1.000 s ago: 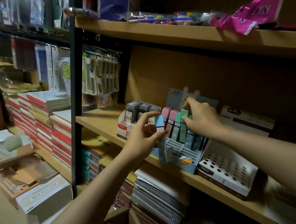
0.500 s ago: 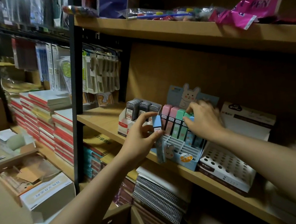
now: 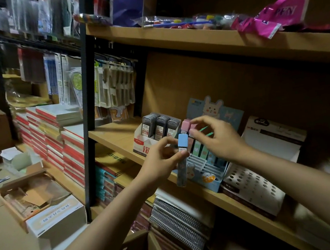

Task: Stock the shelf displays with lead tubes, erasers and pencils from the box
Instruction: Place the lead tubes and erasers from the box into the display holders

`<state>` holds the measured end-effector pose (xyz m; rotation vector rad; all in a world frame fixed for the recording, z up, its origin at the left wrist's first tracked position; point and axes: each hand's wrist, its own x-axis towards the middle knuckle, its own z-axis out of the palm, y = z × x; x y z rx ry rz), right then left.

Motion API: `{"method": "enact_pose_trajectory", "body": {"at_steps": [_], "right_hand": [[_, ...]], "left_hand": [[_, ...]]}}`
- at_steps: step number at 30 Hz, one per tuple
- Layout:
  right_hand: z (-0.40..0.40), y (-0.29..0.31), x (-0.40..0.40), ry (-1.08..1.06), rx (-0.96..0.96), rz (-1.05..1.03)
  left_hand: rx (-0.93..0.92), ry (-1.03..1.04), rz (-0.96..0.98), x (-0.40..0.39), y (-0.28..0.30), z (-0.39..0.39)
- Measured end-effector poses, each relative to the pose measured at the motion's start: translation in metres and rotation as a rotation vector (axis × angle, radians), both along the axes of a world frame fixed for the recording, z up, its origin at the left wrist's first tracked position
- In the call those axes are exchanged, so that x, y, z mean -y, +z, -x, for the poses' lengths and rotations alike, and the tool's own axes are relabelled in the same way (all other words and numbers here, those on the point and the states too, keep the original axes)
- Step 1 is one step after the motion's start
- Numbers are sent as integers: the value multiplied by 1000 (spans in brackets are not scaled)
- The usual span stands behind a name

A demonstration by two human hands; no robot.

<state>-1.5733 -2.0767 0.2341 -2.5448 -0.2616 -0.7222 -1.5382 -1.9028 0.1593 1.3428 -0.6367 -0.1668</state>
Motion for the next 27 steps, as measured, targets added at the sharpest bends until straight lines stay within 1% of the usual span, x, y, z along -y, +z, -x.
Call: {"method": "enact_pose_trajectory", "body": {"at_steps": [2,3,6,8,10,12,13,16,20,23,27], "right_hand": [[2,-3,-9,85,-118,-121],[2,-4,-12,109,-142,-155],[5,3,-10,145,-166,-155],[10,16,1,126,-128,-169],[17,35,20,55,-30,-174],[28,52,41,-48,37,-127],[33,56,50,-94,37,-87],[43,50,64,-160,9,14],[45,30,66,-182,92,52],[37,18,65,-201,129,84],[28,8,61,-220,109,116]], "left_hand": [[26,5,-5,3,-1,1],[42,3,-8,4,0,2],[119,23,-58,6,3,5],[252,110,-176,8,5,6],[442,205,-324,10,4,8],[664,273,-507,12,-1,10],[735,273,-595,14,-5,11],[793,215,-829,21,-16,12],[891,179,-1024,33,-32,14],[945,191,-1100,37,-43,15],[960,202,-1118,37,-49,12]]}}
